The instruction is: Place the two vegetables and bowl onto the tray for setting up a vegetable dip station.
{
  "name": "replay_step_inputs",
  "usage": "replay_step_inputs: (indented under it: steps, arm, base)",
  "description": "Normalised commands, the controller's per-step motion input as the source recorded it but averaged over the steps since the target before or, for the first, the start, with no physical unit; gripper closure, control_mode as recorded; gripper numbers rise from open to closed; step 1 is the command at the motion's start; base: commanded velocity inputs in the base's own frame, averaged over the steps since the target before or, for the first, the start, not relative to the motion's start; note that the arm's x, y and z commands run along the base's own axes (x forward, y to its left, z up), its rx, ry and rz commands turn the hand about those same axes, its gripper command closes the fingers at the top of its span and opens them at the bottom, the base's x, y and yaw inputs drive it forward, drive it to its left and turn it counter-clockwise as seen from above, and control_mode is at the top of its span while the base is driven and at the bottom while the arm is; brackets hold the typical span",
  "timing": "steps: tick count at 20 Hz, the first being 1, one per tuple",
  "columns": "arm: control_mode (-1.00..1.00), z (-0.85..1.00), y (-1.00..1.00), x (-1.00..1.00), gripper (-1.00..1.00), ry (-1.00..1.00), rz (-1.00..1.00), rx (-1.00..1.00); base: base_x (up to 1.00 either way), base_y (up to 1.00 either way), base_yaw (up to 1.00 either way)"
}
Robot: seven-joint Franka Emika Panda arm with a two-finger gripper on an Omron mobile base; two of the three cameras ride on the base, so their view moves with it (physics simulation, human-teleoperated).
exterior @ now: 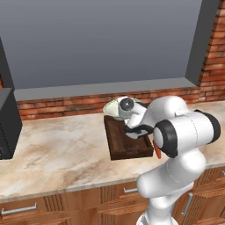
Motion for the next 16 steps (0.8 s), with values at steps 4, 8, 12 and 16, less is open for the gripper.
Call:
replay_step_inputs:
  steps: [4, 8, 12, 16]
  arm:
    - [-1.00, -0.18, 0.11, 0.00, 1.00, 0.00, 0.04, 0.00]
    - [-1.00, -0.21, 0.08, 0.00, 1.00, 0.00, 0.04, 0.00]
    - [-1.00, -0.16, 0.02, 0.00, 1.00, 0.00, 0.03, 0.00]
    - [-1.00, 0.00, 0.00, -0.14, 1.00, 0.00, 0.03, 0.00]
  base:
    - [0.00, 0.00, 0.00]
    - [0.00, 0.00, 0.00]
    - [0.00, 0.00, 0.00]
    - [0.00, 0.00, 0.00]
